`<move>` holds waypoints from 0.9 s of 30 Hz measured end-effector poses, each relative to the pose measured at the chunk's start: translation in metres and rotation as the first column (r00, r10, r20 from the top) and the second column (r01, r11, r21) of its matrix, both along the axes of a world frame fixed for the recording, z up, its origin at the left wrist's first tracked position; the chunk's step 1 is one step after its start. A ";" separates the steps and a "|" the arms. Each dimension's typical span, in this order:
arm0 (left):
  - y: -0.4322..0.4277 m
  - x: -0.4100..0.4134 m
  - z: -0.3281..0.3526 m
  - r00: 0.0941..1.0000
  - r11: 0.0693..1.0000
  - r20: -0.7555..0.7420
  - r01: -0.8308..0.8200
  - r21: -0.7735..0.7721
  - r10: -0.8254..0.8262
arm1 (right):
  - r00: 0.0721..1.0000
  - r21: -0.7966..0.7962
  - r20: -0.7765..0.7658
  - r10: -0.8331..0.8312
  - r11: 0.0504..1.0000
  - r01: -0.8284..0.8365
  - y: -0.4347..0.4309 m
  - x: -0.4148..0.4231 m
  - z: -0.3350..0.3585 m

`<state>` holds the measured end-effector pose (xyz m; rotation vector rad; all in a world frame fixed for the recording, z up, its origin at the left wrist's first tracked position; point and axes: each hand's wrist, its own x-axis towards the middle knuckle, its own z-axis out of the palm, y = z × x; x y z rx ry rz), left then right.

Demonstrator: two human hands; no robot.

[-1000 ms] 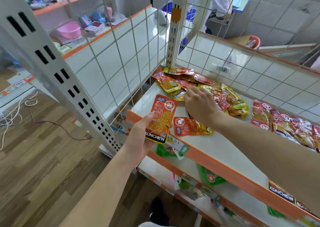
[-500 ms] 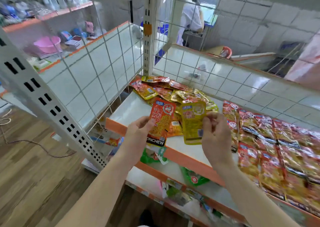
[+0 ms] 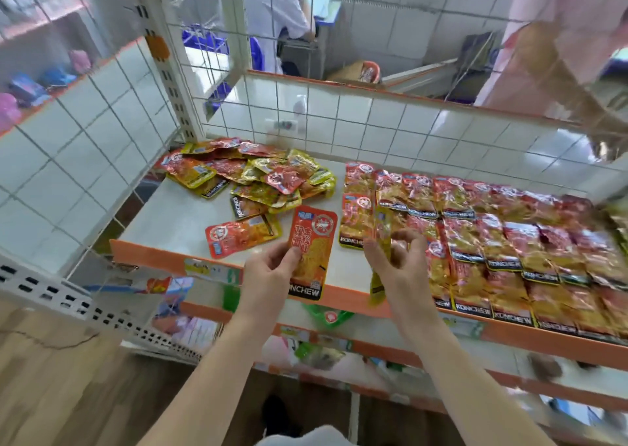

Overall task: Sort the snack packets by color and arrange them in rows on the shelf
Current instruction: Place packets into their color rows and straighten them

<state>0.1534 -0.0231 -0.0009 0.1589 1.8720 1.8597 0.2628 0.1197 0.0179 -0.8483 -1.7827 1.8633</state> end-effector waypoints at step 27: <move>0.110 0.127 0.016 0.983 0.983 0.037 0.182 0.007 -0.182 | 0.992 -0.127 -0.059 -0.112 0.986 0.104 0.099 0.155 0.001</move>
